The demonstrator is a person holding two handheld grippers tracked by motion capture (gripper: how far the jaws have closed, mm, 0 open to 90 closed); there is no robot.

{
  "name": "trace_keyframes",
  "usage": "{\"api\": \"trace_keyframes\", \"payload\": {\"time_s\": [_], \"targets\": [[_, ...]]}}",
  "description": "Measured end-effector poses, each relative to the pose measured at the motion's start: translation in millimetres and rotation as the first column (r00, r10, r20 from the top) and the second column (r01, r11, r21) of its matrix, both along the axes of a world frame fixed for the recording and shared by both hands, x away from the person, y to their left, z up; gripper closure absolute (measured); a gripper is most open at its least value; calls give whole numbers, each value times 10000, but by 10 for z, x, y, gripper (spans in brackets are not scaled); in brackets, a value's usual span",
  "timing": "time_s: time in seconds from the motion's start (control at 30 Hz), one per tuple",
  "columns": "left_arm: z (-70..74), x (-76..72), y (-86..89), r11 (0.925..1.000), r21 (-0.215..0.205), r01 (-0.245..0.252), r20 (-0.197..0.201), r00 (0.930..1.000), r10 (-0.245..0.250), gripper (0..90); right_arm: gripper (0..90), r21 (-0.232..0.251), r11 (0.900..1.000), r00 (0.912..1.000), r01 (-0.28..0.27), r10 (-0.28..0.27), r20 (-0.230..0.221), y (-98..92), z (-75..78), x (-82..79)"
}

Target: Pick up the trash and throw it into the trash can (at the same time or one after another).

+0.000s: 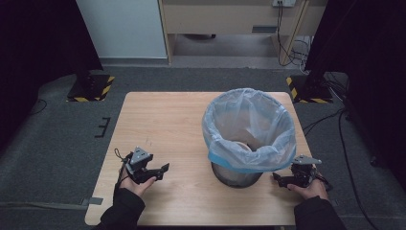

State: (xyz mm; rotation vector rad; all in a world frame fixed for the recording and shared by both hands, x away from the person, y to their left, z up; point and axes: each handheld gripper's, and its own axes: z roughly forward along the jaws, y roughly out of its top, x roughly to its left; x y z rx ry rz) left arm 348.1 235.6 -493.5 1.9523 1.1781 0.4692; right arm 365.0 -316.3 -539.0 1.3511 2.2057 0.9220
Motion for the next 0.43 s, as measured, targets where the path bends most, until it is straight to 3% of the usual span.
{"api": "trace_keyframes", "payload": {"time_s": [0.07,0.1,0.13,0.2,0.23,0.43], "targets": [[-65,28,93,9989,402,-253,-220,9994,262,200,10,0,10000,10000,-24,24,-3,0,0,-1],[-65,28,93,9989,402,-253,-220,9994,262,190,10,0,10000,10000,-24,24,-3,0,0,-1],[-122,44,221,9953,734,-635,-529,9963,675,189,10,-13,10000,10000,-54,54,-7,-1,0,-3],[-136,47,276,9932,864,-781,-617,9946,836,185,10,-9,10000,10000,-52,52,12,-1,-1,-3],[-141,44,371,9886,1045,-1084,-603,9915,1150,184,10,18,10000,10000,-44,44,-12,-1,1,-4],[-176,35,524,9834,1387,-1172,-719,9892,1280,148,24,18,9997,9997,-262,262,27,-29,1,2]]}}
